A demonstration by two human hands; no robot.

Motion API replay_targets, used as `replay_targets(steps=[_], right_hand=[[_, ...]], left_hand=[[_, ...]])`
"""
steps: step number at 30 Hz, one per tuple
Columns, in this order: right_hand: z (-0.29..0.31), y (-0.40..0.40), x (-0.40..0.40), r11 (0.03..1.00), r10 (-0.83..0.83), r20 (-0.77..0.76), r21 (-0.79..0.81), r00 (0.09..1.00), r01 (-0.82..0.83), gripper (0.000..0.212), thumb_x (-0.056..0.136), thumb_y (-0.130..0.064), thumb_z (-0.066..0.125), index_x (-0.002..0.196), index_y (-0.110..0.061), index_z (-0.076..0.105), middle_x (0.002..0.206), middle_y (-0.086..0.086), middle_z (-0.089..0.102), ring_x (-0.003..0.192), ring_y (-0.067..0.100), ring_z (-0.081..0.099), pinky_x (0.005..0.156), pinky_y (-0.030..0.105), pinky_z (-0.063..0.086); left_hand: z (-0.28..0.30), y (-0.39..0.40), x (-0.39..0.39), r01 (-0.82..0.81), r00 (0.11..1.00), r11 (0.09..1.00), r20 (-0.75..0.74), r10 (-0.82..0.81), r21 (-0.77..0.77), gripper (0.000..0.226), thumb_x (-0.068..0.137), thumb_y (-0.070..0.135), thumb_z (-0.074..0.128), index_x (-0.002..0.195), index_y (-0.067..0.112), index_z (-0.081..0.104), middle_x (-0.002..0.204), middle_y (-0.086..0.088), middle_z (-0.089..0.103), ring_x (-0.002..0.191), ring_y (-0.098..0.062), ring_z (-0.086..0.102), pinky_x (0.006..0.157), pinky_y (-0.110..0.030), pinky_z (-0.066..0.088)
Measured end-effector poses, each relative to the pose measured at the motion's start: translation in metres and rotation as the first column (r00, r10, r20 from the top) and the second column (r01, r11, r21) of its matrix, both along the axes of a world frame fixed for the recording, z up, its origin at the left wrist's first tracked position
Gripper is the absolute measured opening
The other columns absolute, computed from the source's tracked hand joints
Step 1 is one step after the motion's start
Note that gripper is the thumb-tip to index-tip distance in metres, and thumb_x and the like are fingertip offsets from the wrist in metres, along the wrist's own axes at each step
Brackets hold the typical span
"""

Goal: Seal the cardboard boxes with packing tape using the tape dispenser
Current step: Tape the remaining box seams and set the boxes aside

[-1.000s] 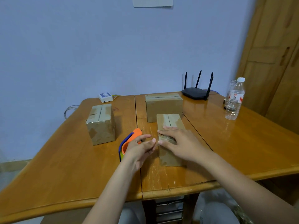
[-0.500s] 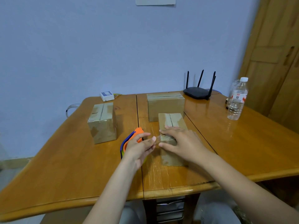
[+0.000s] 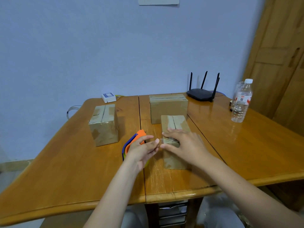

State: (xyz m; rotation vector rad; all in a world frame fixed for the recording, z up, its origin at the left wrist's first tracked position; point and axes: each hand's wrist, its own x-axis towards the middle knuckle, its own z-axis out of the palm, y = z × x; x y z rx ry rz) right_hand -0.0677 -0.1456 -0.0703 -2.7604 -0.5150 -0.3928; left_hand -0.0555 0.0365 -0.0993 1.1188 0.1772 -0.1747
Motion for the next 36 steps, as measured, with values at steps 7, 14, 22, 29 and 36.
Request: replay_targets(steps=[7, 14, 22, 29, 36], right_hand=[[0.002, -0.006, 0.005, 0.999, 0.045, -0.112, 0.002, 0.993, -0.045, 0.068, 0.085, -0.064, 0.063, 0.147, -0.047, 0.042, 0.161, -0.014, 0.031, 0.15, 0.009, 0.027, 0.12, 0.041, 0.028], [0.001, -0.006, 0.006, 0.999, 0.046, -0.114, 0.022, 0.992, -0.044, 0.067, 0.085, -0.063, 0.064, 0.147, -0.046, 0.043, 0.161, -0.013, 0.031, 0.15, 0.009, 0.026, 0.12, 0.038, 0.025], [0.0, -0.008, 0.008, 0.998, 0.054, -0.121, 0.031, 0.991, -0.051, 0.061, 0.089, -0.062, 0.06, 0.146, -0.047, 0.044, 0.16, -0.012, 0.033, 0.149, 0.01, 0.029, 0.121, 0.042, 0.028], [0.0, -0.008, 0.008, 0.998, 0.057, -0.122, 0.043, 0.991, -0.052, 0.061, 0.09, -0.057, 0.064, 0.146, -0.046, 0.044, 0.16, -0.012, 0.033, 0.149, 0.011, 0.029, 0.122, 0.042, 0.027], [0.003, -0.007, 0.005, 0.998, 0.052, -0.113, 0.026, 0.992, -0.049, 0.061, 0.091, -0.058, 0.062, 0.147, -0.046, 0.043, 0.161, -0.012, 0.032, 0.149, 0.01, 0.028, 0.121, 0.038, 0.025]], left_hand=[[-0.004, -0.007, -0.003, -0.028, 1.0, 0.998, 0.004, 0.028, 0.053, 0.039, 0.079, -0.002, 0.078, 0.114, 0.007, 0.066, 0.095, -0.016, 0.076, 0.094, -0.027, 0.073, 0.081, -0.035, 0.06], [-0.012, -0.028, -0.012, -0.183, 0.98, 0.976, 0.095, 0.173, 0.121, 0.029, 0.084, 0.005, 0.076, 0.111, 0.01, 0.064, 0.094, -0.012, 0.076, 0.09, -0.022, 0.074, 0.08, -0.033, 0.06], [-0.027, -0.042, -0.022, -0.289, 0.948, 0.95, 0.174, 0.266, 0.123, 0.02, 0.087, 0.019, 0.076, 0.105, 0.016, 0.068, 0.09, -0.003, 0.076, 0.091, -0.019, 0.071, 0.078, -0.03, 0.057], [-0.022, -0.036, -0.028, -0.502, 0.798, 0.775, 0.552, 0.243, 0.384, 0.012, 0.087, 0.014, 0.075, 0.09, 0.026, 0.077, 0.085, 0.014, 0.074, 0.088, 0.002, 0.067, 0.076, -0.01, 0.05], [-0.029, -0.023, -0.035, -0.457, 0.79, 0.734, 0.609, 0.075, 0.502, 0.015, 0.088, 0.021, 0.072, 0.1, 0.03, 0.076, 0.096, 0.017, 0.075, 0.097, 0.002, 0.067, 0.086, -0.02, 0.054]])
